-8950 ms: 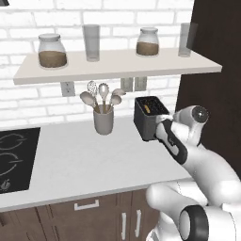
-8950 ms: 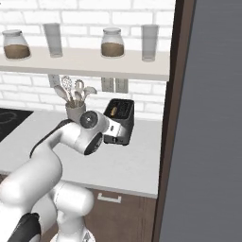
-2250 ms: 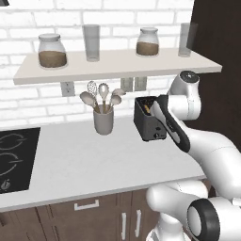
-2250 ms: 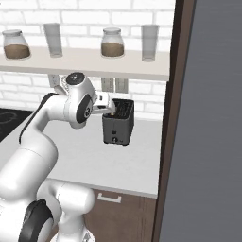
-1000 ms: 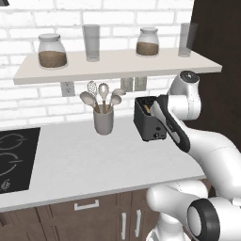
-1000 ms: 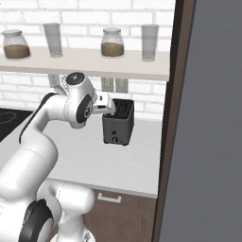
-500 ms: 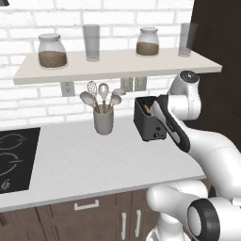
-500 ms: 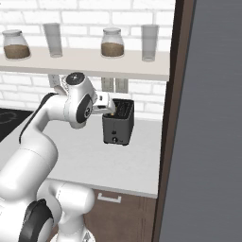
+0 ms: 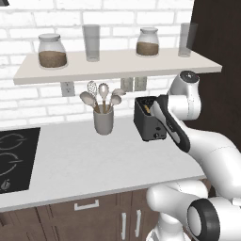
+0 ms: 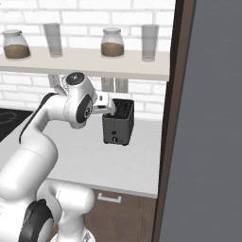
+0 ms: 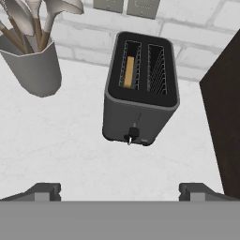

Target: Start the toaster. Once the lever pops up, take the bread to the plate on the dining counter.

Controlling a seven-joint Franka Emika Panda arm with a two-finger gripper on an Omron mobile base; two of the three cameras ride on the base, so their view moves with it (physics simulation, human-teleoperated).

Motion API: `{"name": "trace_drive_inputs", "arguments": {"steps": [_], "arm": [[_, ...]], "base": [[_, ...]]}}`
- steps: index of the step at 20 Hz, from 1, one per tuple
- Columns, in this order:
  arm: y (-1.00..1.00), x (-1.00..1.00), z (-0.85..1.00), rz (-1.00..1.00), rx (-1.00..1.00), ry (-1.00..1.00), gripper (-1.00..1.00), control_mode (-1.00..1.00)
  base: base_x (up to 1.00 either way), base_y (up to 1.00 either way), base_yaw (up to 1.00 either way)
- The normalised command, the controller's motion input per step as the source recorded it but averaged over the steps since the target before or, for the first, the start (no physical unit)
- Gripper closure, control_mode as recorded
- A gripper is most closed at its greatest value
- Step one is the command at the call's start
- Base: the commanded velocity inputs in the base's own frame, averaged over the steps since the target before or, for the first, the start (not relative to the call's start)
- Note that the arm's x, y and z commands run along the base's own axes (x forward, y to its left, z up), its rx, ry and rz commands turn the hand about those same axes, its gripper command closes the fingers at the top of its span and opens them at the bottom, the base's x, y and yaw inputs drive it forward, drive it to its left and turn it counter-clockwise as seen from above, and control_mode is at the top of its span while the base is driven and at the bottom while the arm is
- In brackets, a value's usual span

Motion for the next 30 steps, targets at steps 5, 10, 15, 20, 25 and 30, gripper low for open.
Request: {"name": "trace_drive_inputs", "arguments": {"steps": [5,10,15,20,25,30], "arm": [[0.0,0.0,0.0,0.0,0.0,0.0,-1.0,-1.0],[0.0,0.0,0.0,0.0,0.0,0.0,-1.0,-1.0],[0.0,0.0,0.0,0.0,0.0,0.0,-1.0,-1.0],[0.0,0.0,0.0,0.0,0.0,0.0,-1.0,-1.0],[0.0,0.0,0.0,0.0,0.0,0.0,-1.0,-1.0],[0.0,0.0,0.0,0.0,0.0,0.0,-1.0,-1.0]], "base": [[0.0,0.0,0.0],[0.0,0.0,0.0],[0.0,0.0,0.0],[0.0,0.0,0.0],[0.0,0.0,0.0],[0.0,0.0,0.0]]}}
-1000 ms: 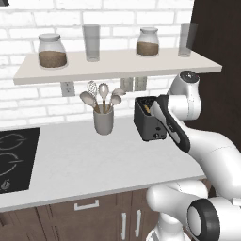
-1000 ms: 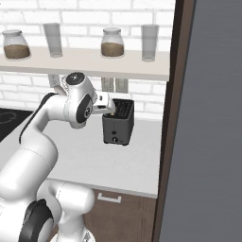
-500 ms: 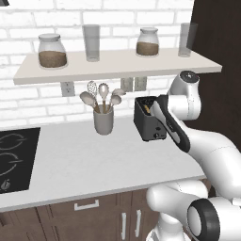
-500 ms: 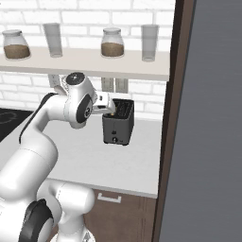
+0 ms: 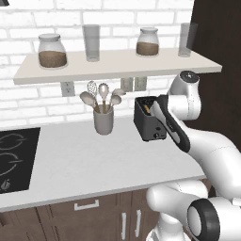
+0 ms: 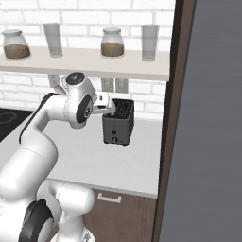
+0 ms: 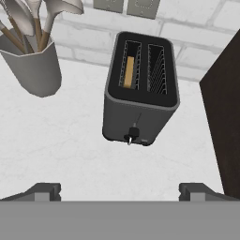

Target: Start the toaster. Once the lever pops up, take the bread to the plate on the dining counter.

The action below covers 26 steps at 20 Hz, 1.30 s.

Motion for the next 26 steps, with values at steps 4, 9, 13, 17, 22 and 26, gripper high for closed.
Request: {"name": "trace_drive_inputs", "arguments": {"steps": [4,9,13,17,22,26], "arm": [[0.0,0.0,0.0,0.0,0.0,0.0,-1.0,-1.0],[0.0,0.0,0.0,0.0,0.0,0.0,-1.0,-1.0],[0.0,0.0,0.0,0.0,0.0,0.0,-1.0,-1.0],[0.0,0.0,0.0,0.0,0.0,0.0,-1.0,-1.0],[0.0,0.0,0.0,0.0,0.0,0.0,-1.0,-1.0],[0.0,0.0,0.0,0.0,0.0,0.0,-1.0,-1.0]], "base": [[0.0,0.0,0.0],[0.0,0.0,0.0],[0.0,0.0,0.0],[0.0,0.0,0.0],[0.0,0.0,0.0],[0.0,0.0,0.0]]}}
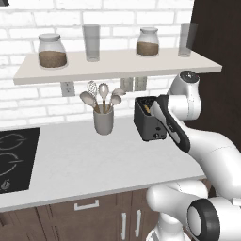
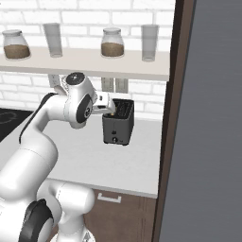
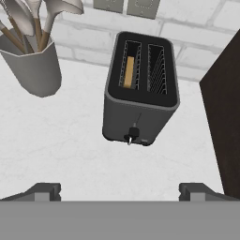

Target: Start the toaster. Once the lever pops up, take the bread to the plate on the dining counter.

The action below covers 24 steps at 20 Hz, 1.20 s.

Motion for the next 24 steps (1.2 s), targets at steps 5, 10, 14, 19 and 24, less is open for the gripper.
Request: {"name": "trace_drive_inputs", "arguments": {"steps": [5,10,14,19,24], "arm": [[0.0,0.0,0.0,0.0,0.0,0.0,-1.0,-1.0],[0.0,0.0,0.0,0.0,0.0,0.0,-1.0,-1.0],[0.0,0.0,0.0,0.0,0.0,0.0,-1.0,-1.0],[0.0,0.0,0.0,0.0,0.0,0.0,-1.0,-1.0],[0.0,0.0,0.0,0.0,0.0,0.0,-1.0,-1.0]], "base": [[0.0,0.0,0.0],[0.0,0.0,0.0],[0.0,0.0,0.0],[0.0,0.0,0.0],[0.0,0.0,0.0]]}}
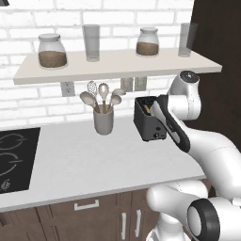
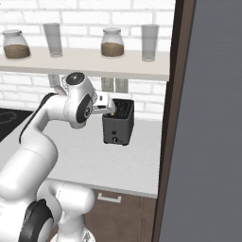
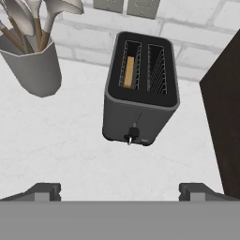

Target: Start the toaster. Once the lever pops up, take the bread to the plate on the dining counter.

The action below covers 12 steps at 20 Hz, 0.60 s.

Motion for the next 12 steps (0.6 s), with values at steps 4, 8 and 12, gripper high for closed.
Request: {"name": "trace_drive_inputs", "arguments": {"steps": [4,8,12], "arm": [[0.0,0.0,0.0,0.0,0.0,0.0,-1.0,-1.0],[0.0,0.0,0.0,0.0,0.0,0.0,-1.0,-1.0],[0.0,0.0,0.0,0.0,0.0,0.0,-1.0,-1.0]], "base": [[0.0,0.0,0.0],[0.0,0.0,0.0],[0.0,0.0,0.0]]}}
